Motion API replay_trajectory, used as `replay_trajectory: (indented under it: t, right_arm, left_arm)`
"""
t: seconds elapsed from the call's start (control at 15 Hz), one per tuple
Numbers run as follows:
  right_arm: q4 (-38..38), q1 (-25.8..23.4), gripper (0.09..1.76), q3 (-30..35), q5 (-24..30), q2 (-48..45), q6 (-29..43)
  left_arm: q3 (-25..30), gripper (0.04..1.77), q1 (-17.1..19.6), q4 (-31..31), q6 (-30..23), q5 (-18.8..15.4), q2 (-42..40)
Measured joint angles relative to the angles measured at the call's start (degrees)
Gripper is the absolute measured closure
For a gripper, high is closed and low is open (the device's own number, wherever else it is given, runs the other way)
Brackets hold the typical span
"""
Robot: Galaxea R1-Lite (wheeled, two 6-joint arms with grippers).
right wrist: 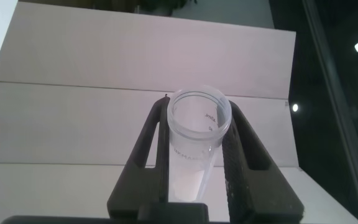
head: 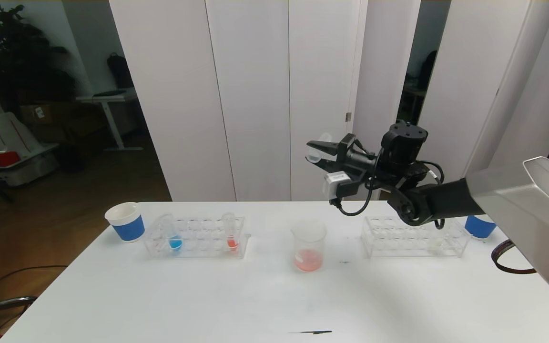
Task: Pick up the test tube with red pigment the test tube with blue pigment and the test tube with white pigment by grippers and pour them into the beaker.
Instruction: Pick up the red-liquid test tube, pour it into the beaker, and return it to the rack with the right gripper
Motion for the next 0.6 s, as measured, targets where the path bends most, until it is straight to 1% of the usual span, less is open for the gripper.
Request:
replay_trajectory:
  t: [0.2,0.33,0.4,0.6]
  right_arm:
    - [-0.3,0.8,1.28,0.3,-11.8,-2.4,8.2]
    - [-0.6,1.2,1.28,0.4,-19.5,-3.7,15.1]
    - [-1.0,1.4,1.28,0.5,-22.4,-4.2,18.9]
    - [-5.7,1.8,1.28,2.7,-33.6,-5.1,29.1]
  left_arm:
    - [0.0,0.07,0.0,0.0,0.0,0.0,0.0]
    - [0.0,0.07,0.0,0.0,0.0,0.0,0.0]
    - [0.0,0.07,0.0,0.0,0.0,0.0,0.0]
    - [0.0,0.07,0.0,0.0,0.0,0.0,0.0]
